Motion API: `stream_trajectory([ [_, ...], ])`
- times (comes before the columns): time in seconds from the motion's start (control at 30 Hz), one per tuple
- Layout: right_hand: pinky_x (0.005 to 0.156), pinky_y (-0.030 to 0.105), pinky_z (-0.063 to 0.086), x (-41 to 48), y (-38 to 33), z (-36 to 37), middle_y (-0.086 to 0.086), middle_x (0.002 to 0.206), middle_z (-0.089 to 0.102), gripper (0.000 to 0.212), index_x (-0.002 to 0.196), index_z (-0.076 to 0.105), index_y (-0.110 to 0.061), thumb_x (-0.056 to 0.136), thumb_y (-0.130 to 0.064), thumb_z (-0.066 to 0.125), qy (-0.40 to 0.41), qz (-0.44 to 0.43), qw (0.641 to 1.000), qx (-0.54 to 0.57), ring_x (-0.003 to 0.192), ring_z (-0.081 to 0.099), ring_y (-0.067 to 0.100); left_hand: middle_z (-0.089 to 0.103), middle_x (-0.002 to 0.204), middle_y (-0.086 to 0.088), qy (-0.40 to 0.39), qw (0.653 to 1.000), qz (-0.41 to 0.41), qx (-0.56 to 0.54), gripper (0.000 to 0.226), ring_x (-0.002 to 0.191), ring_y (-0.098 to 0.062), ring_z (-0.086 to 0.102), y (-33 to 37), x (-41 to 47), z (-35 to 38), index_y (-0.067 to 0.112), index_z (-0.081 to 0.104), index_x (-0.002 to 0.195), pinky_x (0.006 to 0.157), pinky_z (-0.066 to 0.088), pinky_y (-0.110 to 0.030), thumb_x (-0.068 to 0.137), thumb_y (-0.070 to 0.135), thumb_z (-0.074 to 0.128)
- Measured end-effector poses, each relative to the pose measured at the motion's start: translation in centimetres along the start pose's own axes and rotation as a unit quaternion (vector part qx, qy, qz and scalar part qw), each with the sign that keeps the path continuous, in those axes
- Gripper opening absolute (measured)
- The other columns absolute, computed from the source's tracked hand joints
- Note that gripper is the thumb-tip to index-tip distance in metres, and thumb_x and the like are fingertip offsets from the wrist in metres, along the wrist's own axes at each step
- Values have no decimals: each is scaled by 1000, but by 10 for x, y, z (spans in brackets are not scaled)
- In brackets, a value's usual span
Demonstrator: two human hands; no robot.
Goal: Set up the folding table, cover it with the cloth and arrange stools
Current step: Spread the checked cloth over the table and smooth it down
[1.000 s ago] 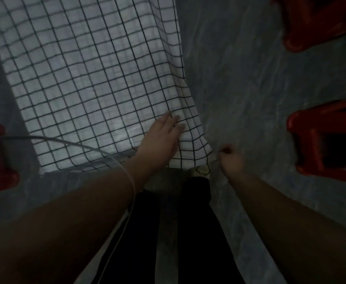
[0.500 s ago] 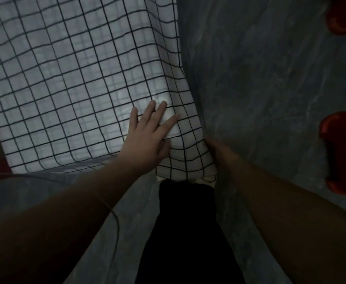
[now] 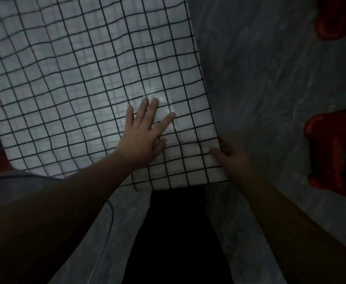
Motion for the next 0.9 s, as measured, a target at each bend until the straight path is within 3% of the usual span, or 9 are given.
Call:
stream_trajectory([
  [0.1, 80, 15, 52, -12, -8, -8, -12, 95, 70, 26, 106, 65, -15, 95, 6, 57, 25, -36, 999, -29, 82, 66, -9, -2, 165, -19, -2, 1000, 1, -7, 69, 151, -41, -4, 3, 1, 1, 32, 11, 159, 115, 5, -68, 97, 48, 38],
  [0.27, 73, 5, 47, 7, 23, -2, 0, 104, 66, 30, 122, 60, -4, 96, 9, 53, 33, 4, 998, -54, 77, 63, -17, 8, 165, -18, 4, 1000, 2, 30, 63, 151, -42, 3, 6, 2, 6, 32, 17, 158, 114, 6, -69, 100, 44, 40],
  [0.33, 75, 9, 50, 25, 41, 4, 5, 106, 66, 30, 123, 60, 1, 95, 10, 52, 33, 35, 996, -75, 83, 65, -7, 11, 164, -18, 16, 999, -1, 44, 58, 151, -42, 6, 7, 2, 5, 33, 22, 157, 114, 7, -69, 102, 41, 38],
  [0.43, 85, 26, 49, 51, 56, 23, 15, 115, 66, 29, 124, 60, 3, 97, 4, 52, 20, 68, 989, -130, 102, 60, 20, 13, 164, -18, 30, 999, -10, 42, 53, 151, -43, 7, 8, 3, 5, 30, 33, 153, 113, 9, -70, 101, 34, 45],
  [0.6, 84, 27, 41, 70, 53, 54, 19, 122, 63, 32, 124, 60, 1, 94, 0, 51, 19, 101, 972, -213, 114, 59, 32, 11, 164, -20, 28, 998, -28, 41, 61, 150, -45, 3, 9, 4, 8, 25, 41, 142, 112, 8, -72, 86, 17, 64],
  [0.67, 91, 35, 45, 66, 34, 54, 22, 124, 60, 41, 125, 56, 1, 85, -9, 57, 70, 39, 957, -281, 118, 57, 38, 11, 163, -21, 14, 998, -44, 34, 58, 150, -46, 3, 11, 6, 6, 23, 44, 140, 111, 8, -73, 85, 19, 62],
  [0.73, 108, 43, 39, 55, 4, 61, 24, 138, 51, 66, 138, 46, 0, 78, -21, 62, 100, -75, 919, -373, 130, 48, 40, 12, 163, -21, 1, 998, -57, 24, 57, 150, -45, 3, 12, 8, 4, 23, 45, 140, 111, 8, -73, 85, 24, 62],
  [0.8, 119, 42, 25, 38, -20, 86, 19, 157, 34, 77, 152, 30, -5, 88, -32, 62, 49, -173, 903, -390, 146, 30, 31, 12, 164, -19, -8, 998, -63, 10, 61, 151, -43, 2, 10, 8, 3, 25, 42, 144, 113, 7, -72, 86, 30, 61],
  [0.9, 124, 41, 15, 22, -38, 119, 8, 166, 17, 82, 158, 12, -14, 97, -42, 59, -17, -245, 881, -404, 153, 12, 19, 9, 165, -16, -7, 998, -62, -3, 72, 152, -39, 0, 9, 7, 0, 27, 25, 155, 115, 5, -68, 88, 43, 46],
])
Point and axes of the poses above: each hand's wrist, its own x-axis towards the middle knuckle, its own z-axis out of the palm, y = z × x, the point moved 10 cm from there along x, towards the middle knuckle
